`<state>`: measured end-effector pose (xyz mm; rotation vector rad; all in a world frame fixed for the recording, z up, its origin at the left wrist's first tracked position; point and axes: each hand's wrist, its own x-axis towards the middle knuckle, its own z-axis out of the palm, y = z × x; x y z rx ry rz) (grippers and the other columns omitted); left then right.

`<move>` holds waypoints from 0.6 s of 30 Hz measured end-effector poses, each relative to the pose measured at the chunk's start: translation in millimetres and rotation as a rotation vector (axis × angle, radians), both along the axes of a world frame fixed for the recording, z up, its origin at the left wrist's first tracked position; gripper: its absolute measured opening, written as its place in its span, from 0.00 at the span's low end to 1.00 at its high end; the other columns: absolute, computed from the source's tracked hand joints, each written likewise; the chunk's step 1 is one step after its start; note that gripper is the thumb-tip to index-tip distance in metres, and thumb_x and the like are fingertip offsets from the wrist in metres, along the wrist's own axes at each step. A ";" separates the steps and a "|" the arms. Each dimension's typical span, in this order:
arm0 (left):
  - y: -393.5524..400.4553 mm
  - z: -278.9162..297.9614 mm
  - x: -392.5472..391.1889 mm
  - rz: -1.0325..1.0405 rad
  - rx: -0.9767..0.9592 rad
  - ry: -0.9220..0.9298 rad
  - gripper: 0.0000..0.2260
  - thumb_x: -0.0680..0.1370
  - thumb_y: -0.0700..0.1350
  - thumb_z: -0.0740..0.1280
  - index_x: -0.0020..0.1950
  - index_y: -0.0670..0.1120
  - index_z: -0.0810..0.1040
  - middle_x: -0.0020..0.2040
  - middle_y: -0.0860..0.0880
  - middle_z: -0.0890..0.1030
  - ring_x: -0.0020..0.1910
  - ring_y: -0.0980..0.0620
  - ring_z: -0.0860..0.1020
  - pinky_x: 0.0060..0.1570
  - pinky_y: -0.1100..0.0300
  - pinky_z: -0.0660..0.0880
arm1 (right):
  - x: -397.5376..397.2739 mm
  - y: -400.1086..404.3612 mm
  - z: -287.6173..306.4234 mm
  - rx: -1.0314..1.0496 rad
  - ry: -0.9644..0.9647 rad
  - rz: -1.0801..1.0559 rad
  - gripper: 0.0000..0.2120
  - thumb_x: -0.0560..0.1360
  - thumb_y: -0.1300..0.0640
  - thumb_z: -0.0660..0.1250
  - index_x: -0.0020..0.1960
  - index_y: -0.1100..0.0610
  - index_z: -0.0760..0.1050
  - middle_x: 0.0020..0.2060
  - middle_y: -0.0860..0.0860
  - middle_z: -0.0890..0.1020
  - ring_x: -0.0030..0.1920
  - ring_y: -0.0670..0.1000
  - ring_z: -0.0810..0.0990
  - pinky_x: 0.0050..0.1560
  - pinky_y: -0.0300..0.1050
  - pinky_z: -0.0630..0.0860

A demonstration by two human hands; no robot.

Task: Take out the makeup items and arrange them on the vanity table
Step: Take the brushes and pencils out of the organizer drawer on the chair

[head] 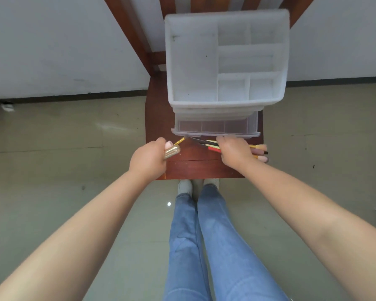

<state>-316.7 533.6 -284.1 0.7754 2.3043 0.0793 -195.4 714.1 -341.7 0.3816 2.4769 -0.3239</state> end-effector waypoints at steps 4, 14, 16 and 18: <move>-3.3 -0.4 7.5 0.077 -0.032 0.026 0.06 0.76 0.41 0.58 0.42 0.46 0.62 0.43 0.41 0.77 0.36 0.43 0.69 0.34 0.56 0.63 | -37.0 20.2 -4.5 0.108 0.041 -0.094 0.17 0.70 0.68 0.61 0.59 0.63 0.69 0.53 0.61 0.78 0.53 0.63 0.77 0.48 0.52 0.74; 26.4 16.0 13.9 -0.064 -0.107 0.053 0.05 0.75 0.45 0.62 0.44 0.45 0.67 0.37 0.48 0.70 0.35 0.45 0.69 0.33 0.57 0.65 | -1.8 22.6 12.3 0.030 -0.007 -0.031 0.15 0.71 0.66 0.62 0.57 0.62 0.67 0.53 0.59 0.77 0.53 0.60 0.76 0.45 0.49 0.71; 45.4 27.8 13.4 -0.118 -0.081 0.047 0.05 0.75 0.44 0.61 0.42 0.46 0.65 0.37 0.48 0.71 0.35 0.45 0.70 0.33 0.57 0.65 | 14.4 20.2 26.2 0.031 0.000 -0.047 0.14 0.71 0.65 0.62 0.57 0.61 0.67 0.53 0.59 0.77 0.52 0.60 0.76 0.43 0.49 0.70; 68.4 43.6 13.4 -0.192 -0.058 0.039 0.04 0.74 0.44 0.61 0.42 0.46 0.67 0.38 0.47 0.74 0.35 0.46 0.71 0.33 0.57 0.66 | 30.7 22.2 45.8 0.035 0.013 -0.081 0.14 0.71 0.66 0.61 0.56 0.61 0.67 0.52 0.58 0.77 0.52 0.60 0.76 0.42 0.49 0.69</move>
